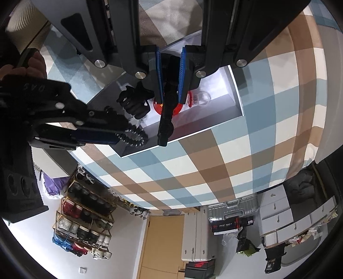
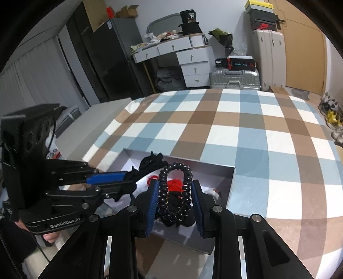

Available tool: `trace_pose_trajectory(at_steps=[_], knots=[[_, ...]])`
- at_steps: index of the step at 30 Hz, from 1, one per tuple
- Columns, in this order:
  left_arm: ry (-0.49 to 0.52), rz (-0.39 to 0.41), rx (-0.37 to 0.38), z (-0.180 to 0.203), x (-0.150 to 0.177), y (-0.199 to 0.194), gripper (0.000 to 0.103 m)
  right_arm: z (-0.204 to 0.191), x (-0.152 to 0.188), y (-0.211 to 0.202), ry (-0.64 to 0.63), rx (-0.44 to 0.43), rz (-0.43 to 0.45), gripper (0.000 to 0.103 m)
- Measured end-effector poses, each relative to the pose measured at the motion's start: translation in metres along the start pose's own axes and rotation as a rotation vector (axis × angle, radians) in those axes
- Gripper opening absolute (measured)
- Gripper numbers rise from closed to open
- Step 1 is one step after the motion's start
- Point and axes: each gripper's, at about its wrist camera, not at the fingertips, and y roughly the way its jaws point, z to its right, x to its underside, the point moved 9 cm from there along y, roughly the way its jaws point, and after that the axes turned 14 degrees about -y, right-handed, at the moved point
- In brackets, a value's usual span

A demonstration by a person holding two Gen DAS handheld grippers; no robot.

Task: Organize jewelry
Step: 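Lower the hair clip and coil hair tie into the box and open both grippers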

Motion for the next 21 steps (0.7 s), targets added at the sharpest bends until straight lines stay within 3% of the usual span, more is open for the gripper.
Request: trace_pose_trajectory(at_steps=[5, 8, 10, 11, 12, 17, 21], knots=[[0.030, 0.024, -0.016, 0.004, -0.001, 0.001, 0.009, 0.004, 0.001, 0.002, 0.012, 0.021, -0.006, 0.033], [0.049, 0.047, -0.077, -0.002, -0.003, 0.003, 0.012, 0.004, 0.002, 0.006, 0.009, 0.032, -0.012, 0.038], [0.038, 0.046, -0.084, -0.005, -0.004, 0.004, 0.030, 0.003, 0.001, 0.007, 0.007, 0.041, -0.009, 0.043], [0.025, 0.049, -0.073, -0.007, -0.004, 0.003, 0.044, 0.004, 0.001, 0.006, 0.011, 0.044, -0.006, 0.043], [0.013, 0.061, -0.064, -0.009, -0.005, 0.000, 0.050, 0.005, 0.001, 0.005, 0.017, 0.046, -0.003, 0.043], [-0.006, 0.111, -0.051, -0.013, -0.007, -0.016, 0.050, 0.010, -0.001, -0.009, 0.052, 0.061, 0.035, 0.049], [-0.012, 0.141, -0.057, -0.013, -0.007, -0.025, 0.050, 0.010, -0.002, -0.019, 0.062, 0.068, 0.072, 0.066]])
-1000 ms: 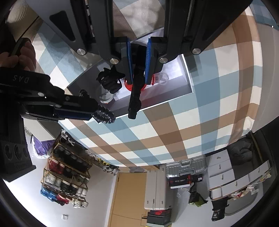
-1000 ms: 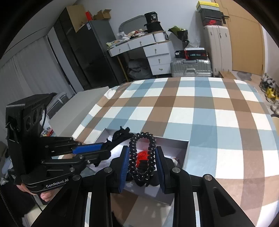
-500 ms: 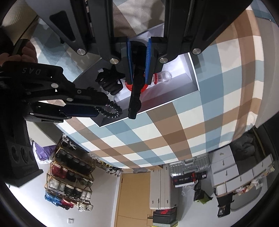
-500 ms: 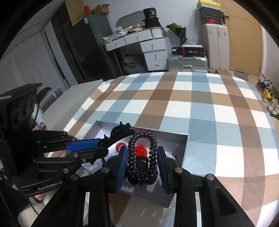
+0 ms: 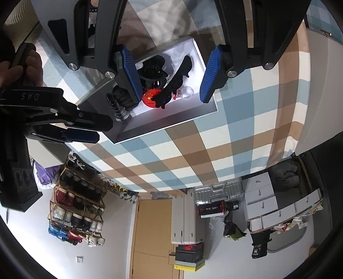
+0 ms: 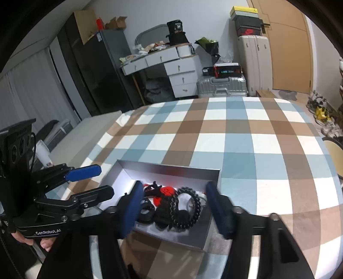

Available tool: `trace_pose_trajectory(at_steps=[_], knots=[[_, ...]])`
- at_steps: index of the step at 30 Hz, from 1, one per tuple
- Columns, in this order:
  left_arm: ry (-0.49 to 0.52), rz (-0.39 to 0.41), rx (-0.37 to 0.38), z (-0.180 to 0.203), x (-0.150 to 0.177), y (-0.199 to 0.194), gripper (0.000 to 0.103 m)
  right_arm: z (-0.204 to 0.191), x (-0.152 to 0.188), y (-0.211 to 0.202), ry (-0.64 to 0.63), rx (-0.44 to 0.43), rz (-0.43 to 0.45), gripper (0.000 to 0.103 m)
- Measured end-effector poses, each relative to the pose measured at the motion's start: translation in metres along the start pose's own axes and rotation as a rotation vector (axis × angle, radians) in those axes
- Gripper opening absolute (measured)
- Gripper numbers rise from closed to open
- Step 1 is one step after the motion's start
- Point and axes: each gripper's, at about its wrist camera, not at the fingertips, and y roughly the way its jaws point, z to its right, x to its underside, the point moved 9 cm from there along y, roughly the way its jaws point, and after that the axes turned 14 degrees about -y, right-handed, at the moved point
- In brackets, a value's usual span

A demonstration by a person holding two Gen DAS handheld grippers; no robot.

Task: Organize jewelry
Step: 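Lower the hair clip and coil hair tie into the box and open both grippers, then withdraw both grippers and lower the left gripper onto the black beaded bracelet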

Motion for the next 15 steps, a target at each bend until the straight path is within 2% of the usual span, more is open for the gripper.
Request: trace_pose_trajectory(at_steps=[7, 12, 13, 15], knots=[[-0.030, 0.028, -0.024, -0.004, 0.003, -0.010, 0.050, -0.002, -0.001, -0.007, -0.001, 0.028, 0.012, 0.068], [-0.020, 0.053, -0.052, -0.004, 0.007, -0.020, 0.052, 0.000, -0.003, -0.023, 0.023, 0.039, 0.052, 0.076], [-0.019, 0.058, -0.059, -0.005, 0.007, -0.021, 0.053, 0.001, -0.003, -0.025, 0.037, 0.035, 0.054, 0.078], [-0.023, 0.074, -0.080, -0.007, 0.008, -0.026, 0.068, 0.005, -0.002, -0.031, 0.090, 0.023, 0.063, 0.081]])
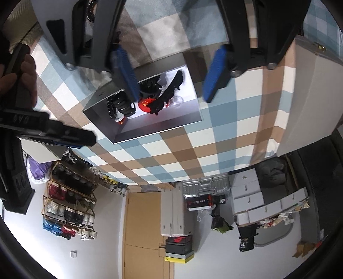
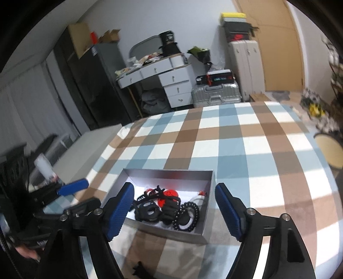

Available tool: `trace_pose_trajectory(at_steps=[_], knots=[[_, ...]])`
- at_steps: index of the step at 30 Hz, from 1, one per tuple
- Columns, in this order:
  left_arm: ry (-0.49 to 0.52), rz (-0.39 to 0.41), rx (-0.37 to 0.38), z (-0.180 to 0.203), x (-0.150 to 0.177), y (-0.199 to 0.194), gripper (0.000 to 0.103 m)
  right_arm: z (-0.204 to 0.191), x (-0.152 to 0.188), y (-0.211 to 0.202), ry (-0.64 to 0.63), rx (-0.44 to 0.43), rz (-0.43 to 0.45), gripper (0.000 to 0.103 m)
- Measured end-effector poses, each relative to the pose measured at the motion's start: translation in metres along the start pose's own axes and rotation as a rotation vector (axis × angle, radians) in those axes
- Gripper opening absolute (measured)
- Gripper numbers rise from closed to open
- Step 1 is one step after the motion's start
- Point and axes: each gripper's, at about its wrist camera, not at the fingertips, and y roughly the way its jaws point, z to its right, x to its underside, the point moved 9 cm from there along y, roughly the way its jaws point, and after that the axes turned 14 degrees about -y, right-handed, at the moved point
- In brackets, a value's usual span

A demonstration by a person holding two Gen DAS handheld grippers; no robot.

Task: Organize jewelry
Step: 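Withdraw both grippers and lower the left gripper onto the black beaded bracelet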

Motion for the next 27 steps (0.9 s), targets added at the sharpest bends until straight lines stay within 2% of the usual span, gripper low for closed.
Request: trace_pose_trajectory(at_steps=[6, 10, 12, 16, 19, 23, 27], knots=[[-0.041, 0.027, -0.010, 0.000, 0.004, -0.013, 0.074, 0.011, 0.008, -0.015, 0.057, 0.019, 0.004, 0.084], [-0.064, 0.006, -0.007, 0.003, 0.015, -0.016, 0.080, 0.012, 0.019, -0.021, 0.060, 0.034, -0.018, 0.086], [-0.088, -0.013, 0.029, 0.006, 0.022, -0.020, 0.080, 0.012, 0.024, -0.027, 0.068, 0.044, -0.016, 0.092], [-0.106, -0.009, 0.032, 0.011, 0.033, -0.028, 0.080, 0.013, 0.026, -0.041, 0.074, 0.066, 0.008, 0.101], [-0.088, 0.041, -0.002, 0.015, 0.039, -0.035, 0.081, 0.013, 0.031, -0.044, 0.060, 0.092, -0.002, 0.101], [-0.023, 0.074, -0.047, 0.024, 0.048, -0.038, 0.086, 0.013, 0.038, -0.043, 0.063, 0.102, -0.032, 0.101], [0.015, 0.036, -0.040, 0.034, 0.064, -0.033, 0.092, 0.012, 0.043, -0.041, 0.035, 0.122, -0.050, 0.101]])
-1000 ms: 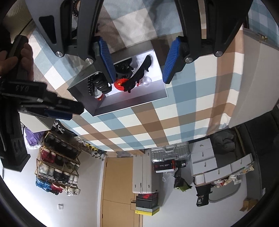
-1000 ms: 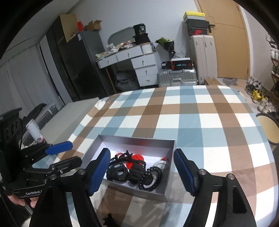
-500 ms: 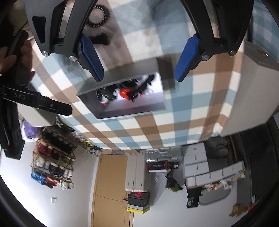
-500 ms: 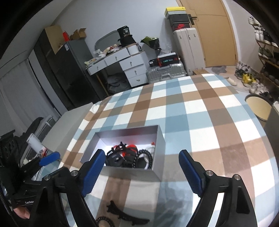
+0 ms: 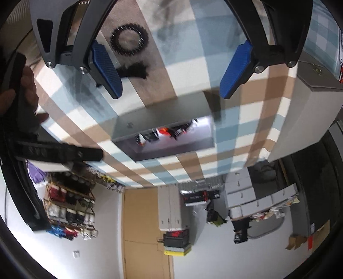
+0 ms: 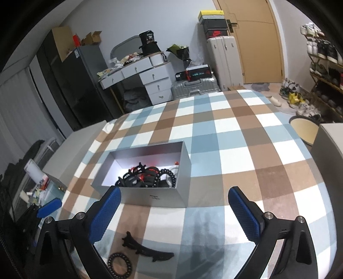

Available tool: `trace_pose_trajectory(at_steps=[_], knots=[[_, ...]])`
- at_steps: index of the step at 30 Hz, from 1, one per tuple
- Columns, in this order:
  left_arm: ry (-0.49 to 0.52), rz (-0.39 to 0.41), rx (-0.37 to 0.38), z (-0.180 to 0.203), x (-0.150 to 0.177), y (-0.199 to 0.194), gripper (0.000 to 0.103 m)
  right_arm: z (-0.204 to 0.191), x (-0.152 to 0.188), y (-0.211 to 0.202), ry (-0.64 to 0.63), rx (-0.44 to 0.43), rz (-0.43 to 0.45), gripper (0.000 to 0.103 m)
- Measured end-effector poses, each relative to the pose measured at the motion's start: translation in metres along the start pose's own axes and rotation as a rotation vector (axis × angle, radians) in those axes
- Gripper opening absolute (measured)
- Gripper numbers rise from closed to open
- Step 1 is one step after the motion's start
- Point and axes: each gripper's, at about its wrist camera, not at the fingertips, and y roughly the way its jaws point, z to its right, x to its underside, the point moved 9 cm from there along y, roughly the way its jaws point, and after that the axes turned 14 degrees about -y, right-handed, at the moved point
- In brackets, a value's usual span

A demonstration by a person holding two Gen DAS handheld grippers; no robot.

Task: Organize jewelry
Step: 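Withdraw both grippers and lower the left gripper onto the black beaded bracelet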

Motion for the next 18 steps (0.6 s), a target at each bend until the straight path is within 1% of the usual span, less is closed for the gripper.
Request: trace_pose_trajectory(at_steps=[3, 6, 7, 11, 13, 16, 18], knots=[[0.020, -0.055, 0.014, 0.006, 0.016, 0.005, 0.092, 0.001, 0.007, 0.004, -0.015, 0.021, -0.032, 0.101], [0.051, -0.142, 0.079, 0.021, 0.036, 0.011, 0.092, 0.002, 0.011, 0.008, -0.013, 0.019, -0.053, 0.101], [0.057, -0.153, 0.083, 0.024, 0.041, 0.012, 0.092, 0.002, 0.011, 0.008, -0.012, 0.020, -0.055, 0.101], [0.104, -0.200, 0.055, 0.030, 0.056, 0.021, 0.092, 0.003, 0.014, 0.012, -0.005, 0.022, -0.069, 0.101], [0.109, -0.222, 0.050, 0.029, 0.061, 0.023, 0.092, 0.002, 0.016, 0.014, -0.012, 0.024, -0.081, 0.101], [0.106, -0.284, 0.059, 0.028, 0.072, 0.030, 0.092, 0.001, 0.019, 0.016, -0.024, 0.029, -0.097, 0.101], [0.107, -0.308, 0.055, 0.027, 0.077, 0.032, 0.092, 0.002, 0.021, 0.017, -0.024, 0.025, -0.105, 0.101]])
